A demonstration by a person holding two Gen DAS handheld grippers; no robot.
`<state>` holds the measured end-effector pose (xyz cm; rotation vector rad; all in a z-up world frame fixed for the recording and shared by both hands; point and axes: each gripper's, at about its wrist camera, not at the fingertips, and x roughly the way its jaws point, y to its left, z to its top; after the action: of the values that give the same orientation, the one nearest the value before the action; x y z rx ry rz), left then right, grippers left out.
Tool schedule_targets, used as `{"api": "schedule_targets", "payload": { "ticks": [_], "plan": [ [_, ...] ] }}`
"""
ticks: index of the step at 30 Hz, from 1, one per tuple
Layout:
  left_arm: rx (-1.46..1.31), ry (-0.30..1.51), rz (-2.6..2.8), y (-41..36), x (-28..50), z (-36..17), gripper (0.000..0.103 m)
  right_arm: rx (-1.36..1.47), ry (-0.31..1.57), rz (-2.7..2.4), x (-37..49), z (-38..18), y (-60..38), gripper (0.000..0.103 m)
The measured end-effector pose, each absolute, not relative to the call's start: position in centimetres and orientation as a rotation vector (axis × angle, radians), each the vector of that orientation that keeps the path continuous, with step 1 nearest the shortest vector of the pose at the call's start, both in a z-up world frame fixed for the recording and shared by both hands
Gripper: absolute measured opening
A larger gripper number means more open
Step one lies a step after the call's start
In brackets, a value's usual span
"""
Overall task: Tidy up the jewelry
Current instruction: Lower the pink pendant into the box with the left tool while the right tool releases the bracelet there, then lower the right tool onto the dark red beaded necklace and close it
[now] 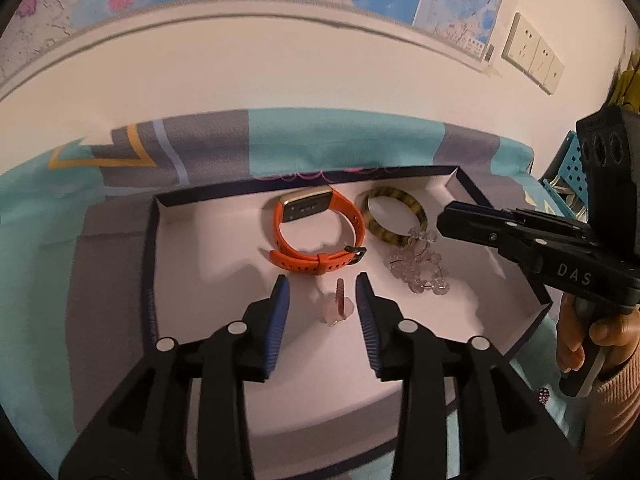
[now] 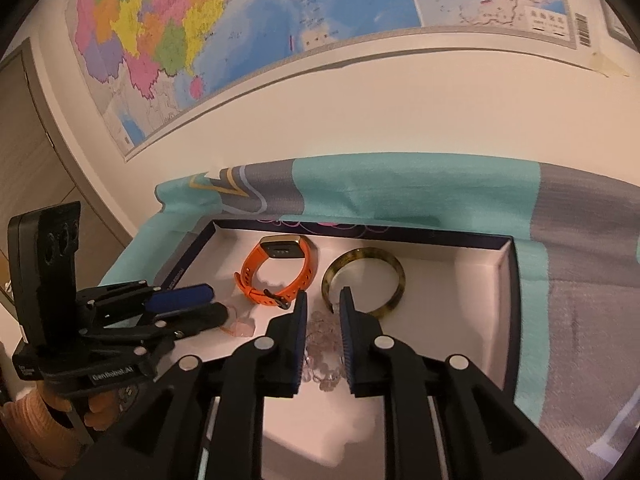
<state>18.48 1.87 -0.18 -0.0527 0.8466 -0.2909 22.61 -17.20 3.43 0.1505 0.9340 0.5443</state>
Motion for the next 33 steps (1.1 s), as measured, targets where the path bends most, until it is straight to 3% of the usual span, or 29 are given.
{"api": "schedule_targets", "payload": {
  "ticks": [12,21,33],
  "plan": [
    [-0.001,0.7,-0.28,2.6,12.2,4.0,0.052,0.16,0.89,0.557,18.0,5.7,-19.4,0.028],
    [0.041,0.701,-0.319,2.7,7.1,3.1,0.055,0.098,0.891,0.6,11.8,6.5,-20.5,0.031],
    [0.055,0.76,-0.341,3.1,3.5,0.6,0.056,0.071,0.999,0.533,5.6,3.1,-23.4,0.031]
  ]
}}
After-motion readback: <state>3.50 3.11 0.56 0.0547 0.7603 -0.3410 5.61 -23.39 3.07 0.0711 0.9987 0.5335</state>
